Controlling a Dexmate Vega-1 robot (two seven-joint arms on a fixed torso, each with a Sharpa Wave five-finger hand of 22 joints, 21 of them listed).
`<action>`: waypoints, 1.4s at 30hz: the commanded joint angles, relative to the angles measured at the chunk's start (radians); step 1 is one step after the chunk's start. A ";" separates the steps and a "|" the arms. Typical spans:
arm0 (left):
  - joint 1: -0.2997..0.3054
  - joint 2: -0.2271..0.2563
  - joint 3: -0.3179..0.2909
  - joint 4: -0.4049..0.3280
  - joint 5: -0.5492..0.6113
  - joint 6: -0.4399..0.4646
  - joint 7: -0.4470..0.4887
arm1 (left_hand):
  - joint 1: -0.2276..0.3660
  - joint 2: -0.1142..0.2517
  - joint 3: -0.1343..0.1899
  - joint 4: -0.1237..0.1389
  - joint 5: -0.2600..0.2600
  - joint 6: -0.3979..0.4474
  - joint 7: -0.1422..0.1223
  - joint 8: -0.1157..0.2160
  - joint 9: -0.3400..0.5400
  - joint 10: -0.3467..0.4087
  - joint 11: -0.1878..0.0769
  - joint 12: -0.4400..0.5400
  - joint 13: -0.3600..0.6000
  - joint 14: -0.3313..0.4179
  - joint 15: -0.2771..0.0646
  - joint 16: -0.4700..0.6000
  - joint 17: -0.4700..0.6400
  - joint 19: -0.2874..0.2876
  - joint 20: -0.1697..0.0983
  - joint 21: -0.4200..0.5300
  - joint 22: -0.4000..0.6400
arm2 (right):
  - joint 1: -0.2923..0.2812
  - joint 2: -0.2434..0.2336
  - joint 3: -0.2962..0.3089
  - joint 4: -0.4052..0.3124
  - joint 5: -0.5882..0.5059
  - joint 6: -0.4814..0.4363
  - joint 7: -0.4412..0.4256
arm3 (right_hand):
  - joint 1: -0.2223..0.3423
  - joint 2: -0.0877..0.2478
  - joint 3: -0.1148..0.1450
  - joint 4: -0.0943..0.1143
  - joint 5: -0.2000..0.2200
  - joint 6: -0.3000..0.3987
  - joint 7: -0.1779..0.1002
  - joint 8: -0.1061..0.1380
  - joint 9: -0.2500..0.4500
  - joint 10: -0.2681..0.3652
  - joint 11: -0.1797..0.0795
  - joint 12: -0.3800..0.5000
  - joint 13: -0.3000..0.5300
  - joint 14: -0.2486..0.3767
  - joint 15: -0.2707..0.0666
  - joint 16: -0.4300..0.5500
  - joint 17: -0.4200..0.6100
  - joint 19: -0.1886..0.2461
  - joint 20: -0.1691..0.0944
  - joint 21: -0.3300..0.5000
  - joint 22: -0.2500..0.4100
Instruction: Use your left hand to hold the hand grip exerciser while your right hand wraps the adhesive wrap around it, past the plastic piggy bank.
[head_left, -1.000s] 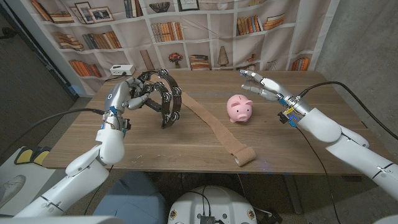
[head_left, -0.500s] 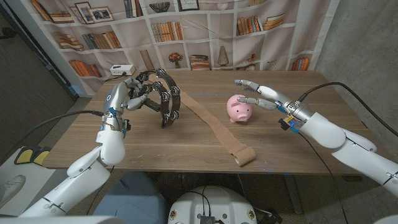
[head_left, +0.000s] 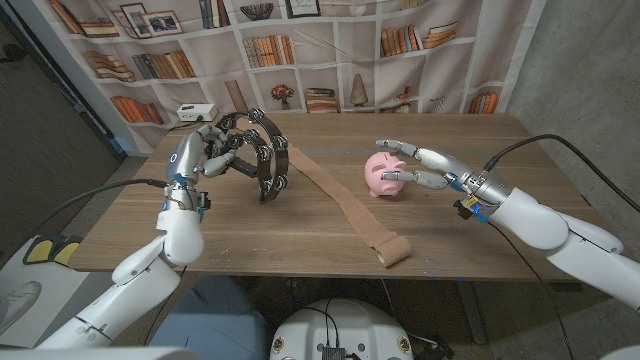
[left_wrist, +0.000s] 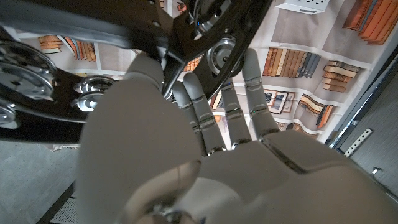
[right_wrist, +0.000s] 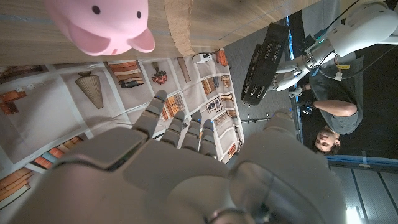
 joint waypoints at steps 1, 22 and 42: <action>-0.020 -0.015 0.019 0.018 -0.003 -0.003 0.024 | 0.129 0.121 0.007 0.001 0.104 0.005 0.001 -0.008 0.008 -0.031 0.034 -0.004 0.003 0.217 -0.212 0.255 0.305 -0.014 -0.010 0.010 -0.002 | -0.100 -0.017 0.077 -0.061 -0.025 0.008 0.046 | 0.011 -0.002 0.005 -0.005 -0.001 0.008 -0.003 0.000 0.005 -0.003 -0.002 0.000 0.003 0.011 -0.024 0.003 0.003 0.010 -0.011 0.009 0.006; -0.030 -0.012 0.029 0.010 -0.003 -0.003 0.037 | 0.124 0.115 0.013 0.002 0.114 0.018 -0.009 -0.023 0.009 -0.023 0.026 -0.008 0.007 0.218 -0.214 0.260 0.304 -0.017 -0.019 0.027 -0.015 | -0.236 0.008 0.213 -0.095 -0.093 0.054 0.149 | 0.023 -0.004 0.012 -0.002 -0.001 0.038 -0.006 0.006 0.006 0.027 -0.006 0.008 0.004 0.036 -0.049 0.007 0.006 0.047 -0.027 0.011 0.005; -0.031 0.009 0.028 0.023 -0.015 -0.046 0.021 | 0.113 0.109 0.018 0.004 0.122 0.033 -0.022 -0.034 0.011 -0.012 0.014 -0.013 0.010 0.225 -0.225 0.267 0.296 -0.008 -0.034 0.038 -0.027 | -0.298 0.057 0.250 -0.153 -0.246 0.076 0.251 | 0.103 0.021 0.056 -0.023 -0.004 0.038 -0.024 0.003 0.006 0.027 -0.026 0.002 0.003 0.028 -0.070 -0.003 0.004 0.031 -0.029 -0.004 0.005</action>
